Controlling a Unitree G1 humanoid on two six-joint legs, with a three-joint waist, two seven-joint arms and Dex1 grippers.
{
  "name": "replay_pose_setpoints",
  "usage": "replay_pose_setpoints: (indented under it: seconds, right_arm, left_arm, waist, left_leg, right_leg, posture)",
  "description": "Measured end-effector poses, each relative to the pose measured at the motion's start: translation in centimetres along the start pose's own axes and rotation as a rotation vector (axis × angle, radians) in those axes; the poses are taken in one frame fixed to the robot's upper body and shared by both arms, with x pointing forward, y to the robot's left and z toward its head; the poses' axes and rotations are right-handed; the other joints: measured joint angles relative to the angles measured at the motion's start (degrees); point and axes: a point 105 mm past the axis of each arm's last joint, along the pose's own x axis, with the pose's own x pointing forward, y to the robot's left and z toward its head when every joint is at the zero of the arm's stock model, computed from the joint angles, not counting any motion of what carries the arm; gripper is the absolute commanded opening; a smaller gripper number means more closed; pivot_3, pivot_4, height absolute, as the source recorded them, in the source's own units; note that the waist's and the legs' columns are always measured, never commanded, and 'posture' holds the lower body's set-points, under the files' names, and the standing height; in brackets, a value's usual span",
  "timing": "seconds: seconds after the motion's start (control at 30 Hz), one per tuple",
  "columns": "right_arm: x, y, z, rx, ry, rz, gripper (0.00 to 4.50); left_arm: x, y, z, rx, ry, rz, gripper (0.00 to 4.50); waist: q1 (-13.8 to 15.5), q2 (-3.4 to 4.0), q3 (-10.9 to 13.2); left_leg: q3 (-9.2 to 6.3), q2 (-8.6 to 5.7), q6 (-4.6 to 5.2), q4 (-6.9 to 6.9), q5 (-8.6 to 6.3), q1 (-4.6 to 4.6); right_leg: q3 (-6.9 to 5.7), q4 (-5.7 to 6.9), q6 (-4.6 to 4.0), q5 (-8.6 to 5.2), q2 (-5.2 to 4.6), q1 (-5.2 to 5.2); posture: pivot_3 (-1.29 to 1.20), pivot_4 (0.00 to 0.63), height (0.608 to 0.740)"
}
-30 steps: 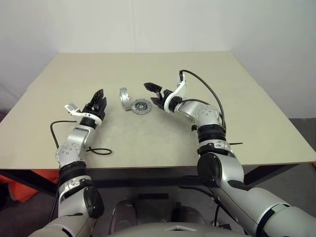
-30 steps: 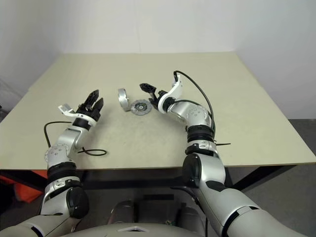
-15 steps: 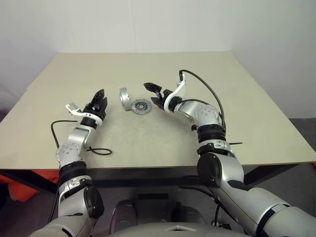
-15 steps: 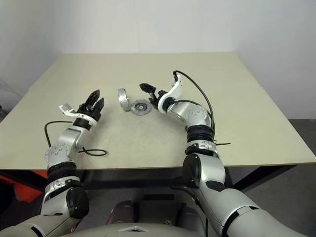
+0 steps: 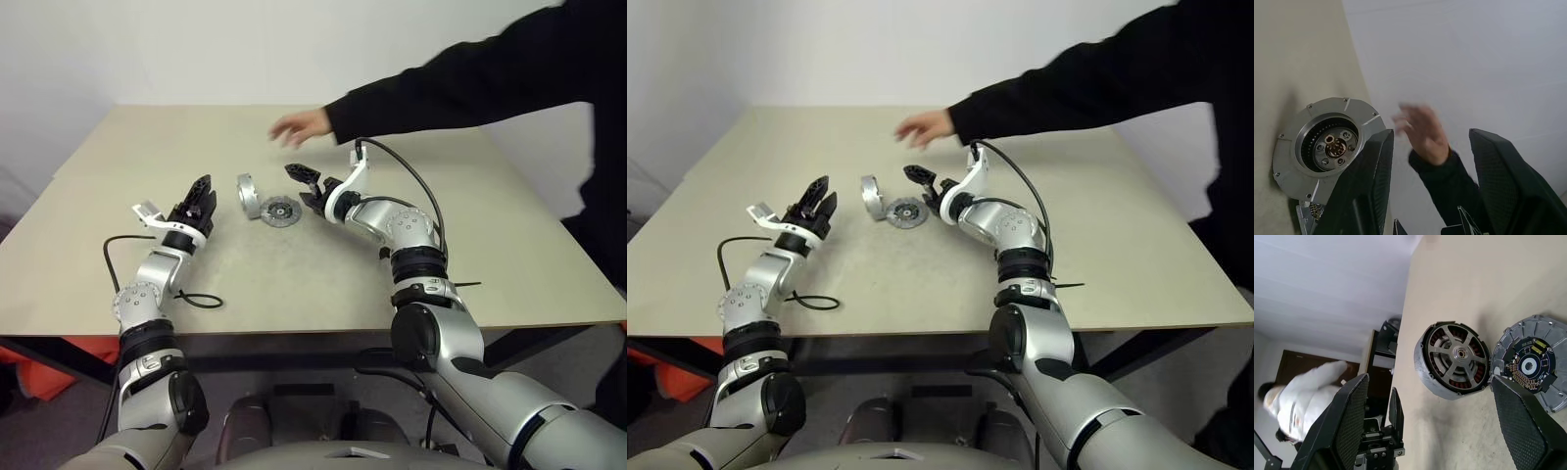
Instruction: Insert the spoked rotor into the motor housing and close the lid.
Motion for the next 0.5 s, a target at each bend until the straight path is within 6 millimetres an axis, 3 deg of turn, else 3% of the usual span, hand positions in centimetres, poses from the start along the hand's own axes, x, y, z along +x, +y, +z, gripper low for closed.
replay_pose_setpoints:
  seconds: [0.5]
  right_arm:
    - [-0.11, -0.17, 0.28, -0.01, -0.009, -0.009, 4.46]
  left_arm:
    - [-0.27, 0.15, -0.01, 0.006, -0.003, 0.008, 2.56]
  waist:
    - [0.0, 0.0, 0.0]
  left_leg:
    - [0.0, 0.0, 0.0, 0.0, 0.0, 0.0]
  right_leg:
    - [0.0, 0.0, 0.0, 0.0, 0.0, 0.0]
  posture:
    - [0.0, 0.0, 0.74]
